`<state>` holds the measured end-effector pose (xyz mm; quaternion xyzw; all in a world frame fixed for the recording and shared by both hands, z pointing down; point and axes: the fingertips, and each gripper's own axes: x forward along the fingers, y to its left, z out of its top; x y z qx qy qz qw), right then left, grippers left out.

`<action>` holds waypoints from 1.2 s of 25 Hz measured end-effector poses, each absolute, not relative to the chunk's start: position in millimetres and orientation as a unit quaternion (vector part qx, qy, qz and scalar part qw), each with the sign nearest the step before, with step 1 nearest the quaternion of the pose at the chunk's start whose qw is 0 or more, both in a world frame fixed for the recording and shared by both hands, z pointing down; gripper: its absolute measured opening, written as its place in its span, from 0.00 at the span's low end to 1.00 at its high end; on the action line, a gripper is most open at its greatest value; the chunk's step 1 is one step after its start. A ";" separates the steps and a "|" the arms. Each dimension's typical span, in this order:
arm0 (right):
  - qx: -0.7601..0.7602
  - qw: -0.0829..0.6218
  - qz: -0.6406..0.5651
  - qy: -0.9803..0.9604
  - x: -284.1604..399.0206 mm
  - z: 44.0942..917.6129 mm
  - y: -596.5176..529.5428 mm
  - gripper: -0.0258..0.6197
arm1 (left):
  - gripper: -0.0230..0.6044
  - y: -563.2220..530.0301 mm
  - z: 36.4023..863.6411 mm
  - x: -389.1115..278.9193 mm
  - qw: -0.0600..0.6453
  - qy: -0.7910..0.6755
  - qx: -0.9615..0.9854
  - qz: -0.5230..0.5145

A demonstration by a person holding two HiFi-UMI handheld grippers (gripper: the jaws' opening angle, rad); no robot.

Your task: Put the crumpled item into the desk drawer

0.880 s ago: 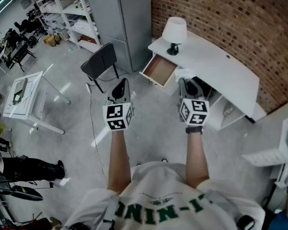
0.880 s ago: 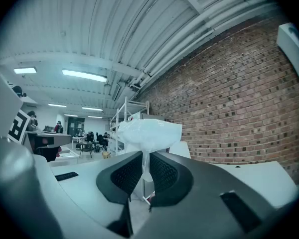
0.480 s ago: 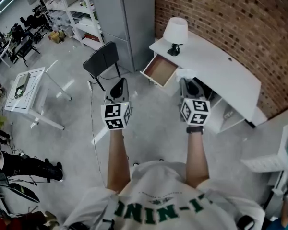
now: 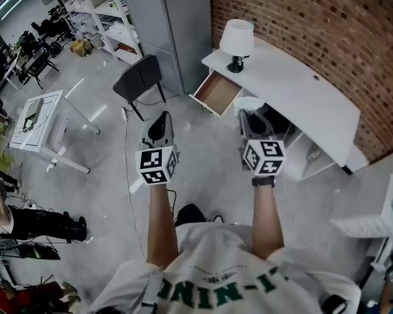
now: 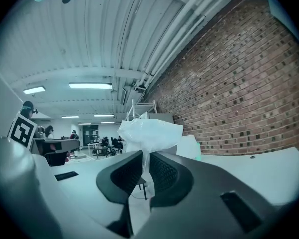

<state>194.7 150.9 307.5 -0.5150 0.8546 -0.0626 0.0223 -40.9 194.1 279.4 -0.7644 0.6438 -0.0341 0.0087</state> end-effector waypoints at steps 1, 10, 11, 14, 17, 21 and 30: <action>-0.514 0.020 -0.066 0.855 194.5 311.8 149.8 0.10 | 0.03 192.9 282.9 -40.6 0.005 0.644 -0.764 -0.037; -0.515 0.013 -0.083 0.853 187.1 343.0 92.1 0.10 | 0.03 127.1 298.4 -39.5 0.004 0.634 -0.772 -0.037; -0.515 0.012 -0.082 0.853 184.2 343.5 81.3 0.10 | 0.03 115.3 299.0 -41.3 0.004 0.631 -0.775 -0.036; -0.519 0.012 -0.083 0.851 172.7 338.9 44.3 0.10 | 0.03 75.5 296.6 -49.0 0.005 0.620 -0.784 -0.035; -0.518 0.013 -0.078 0.851 156.3 329.0 5.4 0.10 | 0.03 30.8 293.7 -63.7 0.001 0.614 -0.788 -0.035; -0.520 0.003 -0.077 0.851 132.5 331.1 -41.1 0.10 | 0.03 -22.3 300.1 -86.8 -0.012 0.612 -0.790 -0.034; -0.539 -0.029 -0.098 0.836 97.0 368.6 -126.8 0.10 | 0.03 -125.1 329.1 -133.6 -0.029 0.595 -0.801 -0.051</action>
